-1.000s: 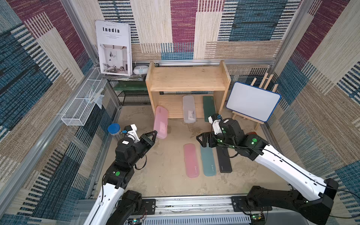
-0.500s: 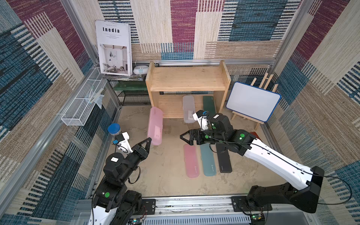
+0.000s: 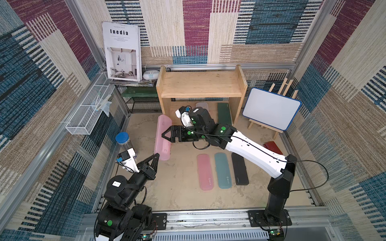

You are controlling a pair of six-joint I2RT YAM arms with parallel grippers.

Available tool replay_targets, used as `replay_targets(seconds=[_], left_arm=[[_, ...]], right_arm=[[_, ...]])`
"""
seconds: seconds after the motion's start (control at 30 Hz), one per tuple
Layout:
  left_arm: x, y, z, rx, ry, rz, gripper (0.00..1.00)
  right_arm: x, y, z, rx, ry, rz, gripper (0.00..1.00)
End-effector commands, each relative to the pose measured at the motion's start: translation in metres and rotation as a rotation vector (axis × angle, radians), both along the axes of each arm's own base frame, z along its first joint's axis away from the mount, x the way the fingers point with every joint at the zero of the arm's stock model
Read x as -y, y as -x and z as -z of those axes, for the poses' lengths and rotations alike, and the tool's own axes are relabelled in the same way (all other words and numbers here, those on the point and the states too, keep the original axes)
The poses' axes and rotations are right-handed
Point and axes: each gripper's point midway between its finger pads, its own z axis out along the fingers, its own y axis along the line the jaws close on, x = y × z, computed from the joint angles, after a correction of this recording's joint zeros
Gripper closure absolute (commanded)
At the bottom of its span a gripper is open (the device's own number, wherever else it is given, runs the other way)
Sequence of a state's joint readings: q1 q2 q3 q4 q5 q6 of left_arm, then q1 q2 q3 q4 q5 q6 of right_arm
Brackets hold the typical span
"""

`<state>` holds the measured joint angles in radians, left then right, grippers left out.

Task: Remove the pencil cases from the shelf
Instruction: Pick up the pencil case from the shelf, then place the pencil case at the center of the board.

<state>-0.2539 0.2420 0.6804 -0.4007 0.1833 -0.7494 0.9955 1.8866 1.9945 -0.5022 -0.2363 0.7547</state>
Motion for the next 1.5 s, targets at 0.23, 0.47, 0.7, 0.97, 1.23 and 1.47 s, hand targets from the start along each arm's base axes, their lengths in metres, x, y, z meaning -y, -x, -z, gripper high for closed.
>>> replay_targets(seconds=[0.23,0.47,0.7,0.97,1.23,1.47], left_arm=[[0.0,0.002,-0.002,0.032,-0.042,0.006,1.0],[-0.001,0.002,-0.001,0.033,-0.045,0.001,1.0],[-0.007,0.001,0.002,0.015,-0.052,-0.034,0.81],[-0.028,-0.008,0.012,-0.064,-0.083,-0.166,0.32],[-0.027,-0.027,0.026,-0.131,-0.077,-0.191,0.3],[-0.023,-0.036,0.039,-0.185,-0.071,-0.183,0.3]], right_arm=[[-0.025,0.0,0.011,-0.039,0.035,-0.003,0.01],[-0.029,0.002,0.026,-0.064,0.064,-0.009,0.01],[-0.016,0.005,0.032,-0.043,0.099,0.008,0.2],[0.049,0.042,0.08,-0.02,0.261,0.065,0.23],[0.098,0.077,0.184,-0.196,0.437,0.104,0.21],[0.071,0.054,0.23,-0.226,0.592,0.084,0.19]])
